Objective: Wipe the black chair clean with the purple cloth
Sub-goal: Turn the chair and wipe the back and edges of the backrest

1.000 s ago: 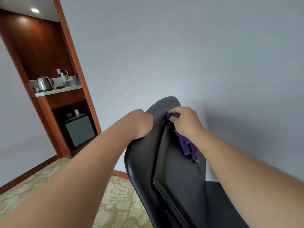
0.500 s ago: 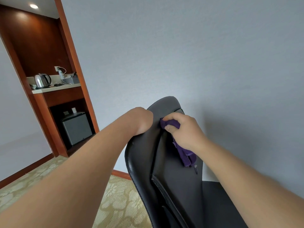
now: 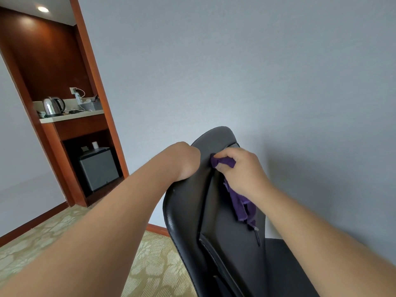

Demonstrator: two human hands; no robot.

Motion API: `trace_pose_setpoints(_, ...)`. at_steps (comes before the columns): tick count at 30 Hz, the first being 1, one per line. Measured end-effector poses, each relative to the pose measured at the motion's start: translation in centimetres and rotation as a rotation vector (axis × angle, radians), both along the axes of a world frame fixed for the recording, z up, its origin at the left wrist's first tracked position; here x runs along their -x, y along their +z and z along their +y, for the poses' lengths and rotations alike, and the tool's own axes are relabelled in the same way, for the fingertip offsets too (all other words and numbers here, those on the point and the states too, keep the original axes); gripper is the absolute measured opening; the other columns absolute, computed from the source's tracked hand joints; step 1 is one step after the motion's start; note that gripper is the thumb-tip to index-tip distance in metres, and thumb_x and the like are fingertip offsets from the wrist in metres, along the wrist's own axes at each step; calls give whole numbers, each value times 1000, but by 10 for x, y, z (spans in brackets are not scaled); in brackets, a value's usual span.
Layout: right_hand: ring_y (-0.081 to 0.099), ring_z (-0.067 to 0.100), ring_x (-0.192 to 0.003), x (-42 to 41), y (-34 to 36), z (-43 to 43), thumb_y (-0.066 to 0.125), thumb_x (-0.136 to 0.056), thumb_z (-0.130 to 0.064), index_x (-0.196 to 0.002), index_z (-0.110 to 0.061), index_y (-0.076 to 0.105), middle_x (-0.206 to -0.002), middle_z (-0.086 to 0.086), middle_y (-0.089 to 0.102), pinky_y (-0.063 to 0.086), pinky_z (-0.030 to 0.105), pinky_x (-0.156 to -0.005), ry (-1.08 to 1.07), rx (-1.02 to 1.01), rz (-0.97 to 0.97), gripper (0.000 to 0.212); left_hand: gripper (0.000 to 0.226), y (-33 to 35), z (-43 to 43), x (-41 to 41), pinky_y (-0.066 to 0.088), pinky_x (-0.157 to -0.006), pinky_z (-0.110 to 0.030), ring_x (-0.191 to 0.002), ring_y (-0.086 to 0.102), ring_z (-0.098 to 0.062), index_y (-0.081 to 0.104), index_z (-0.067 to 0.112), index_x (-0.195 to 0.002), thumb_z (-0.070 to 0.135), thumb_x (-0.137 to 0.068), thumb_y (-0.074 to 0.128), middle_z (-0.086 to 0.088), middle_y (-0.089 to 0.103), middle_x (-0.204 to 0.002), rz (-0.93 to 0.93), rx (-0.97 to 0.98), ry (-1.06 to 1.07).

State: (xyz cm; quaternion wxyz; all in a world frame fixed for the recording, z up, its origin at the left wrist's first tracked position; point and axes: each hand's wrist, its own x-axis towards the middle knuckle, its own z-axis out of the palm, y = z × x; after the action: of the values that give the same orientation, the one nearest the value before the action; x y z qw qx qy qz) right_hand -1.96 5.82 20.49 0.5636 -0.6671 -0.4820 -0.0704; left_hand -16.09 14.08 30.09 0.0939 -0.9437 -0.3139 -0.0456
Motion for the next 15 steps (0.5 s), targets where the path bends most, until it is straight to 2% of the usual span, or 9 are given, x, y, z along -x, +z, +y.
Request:
trace_pose_setpoints(3, 62, 5, -87, -23, 14, 20, 76, -84, -16, -86, -41, 70, -94, -17, 66, 39, 1, -69, -47, 93, 27, 26, 29, -1, 2, 1, 40, -73, -30, -81, 47, -24, 57, 3, -101, 0, -92, 30, -5, 43, -86, 1, -1, -8)
trace_pose_setpoints(6, 65, 10, -87, -43, 25, 36, 78, -82, -20, -79, -41, 67, -92, -16, 66, 54, 26, -79, -92, 190, 17, 24, 22, -1, 5, 0, 37, -70, -30, -77, 43, -22, 50, 6, -88, -2, -90, 30, -3, 40, -82, 1, 8, -7)
trace_pose_setpoints(9, 65, 15, -86, -54, 31, 46, 75, -83, -18, -76, -40, 65, -91, -15, 64, 57, 35, -83, -161, 235, 8, 25, 22, 1, 5, -2, 37, -70, -29, -77, 42, -22, 49, 8, -90, -2, -90, 29, -4, 41, -82, -3, 16, -8)
trace_pose_setpoints(12, 64, 15, -87, -58, 30, 51, 73, -85, -16, -78, -40, 63, -94, -12, 63, 54, 30, -79, -161, 248, -7, 26, 23, 2, 5, -2, 36, -70, -28, -77, 42, -22, 50, 8, -90, -2, -91, 29, -3, 40, -81, 0, 14, -12)
trace_pose_setpoints(15, 60, 12, -90, -57, 25, 46, 73, -87, -18, -86, -38, 64, -101, -10, 63, 41, 13, -69, -110, 229, 5, 22, 21, 3, 5, -2, 34, -66, -27, -74, 40, -20, 49, 7, -87, -3, -90, 30, -2, 40, -80, -2, 29, -9)
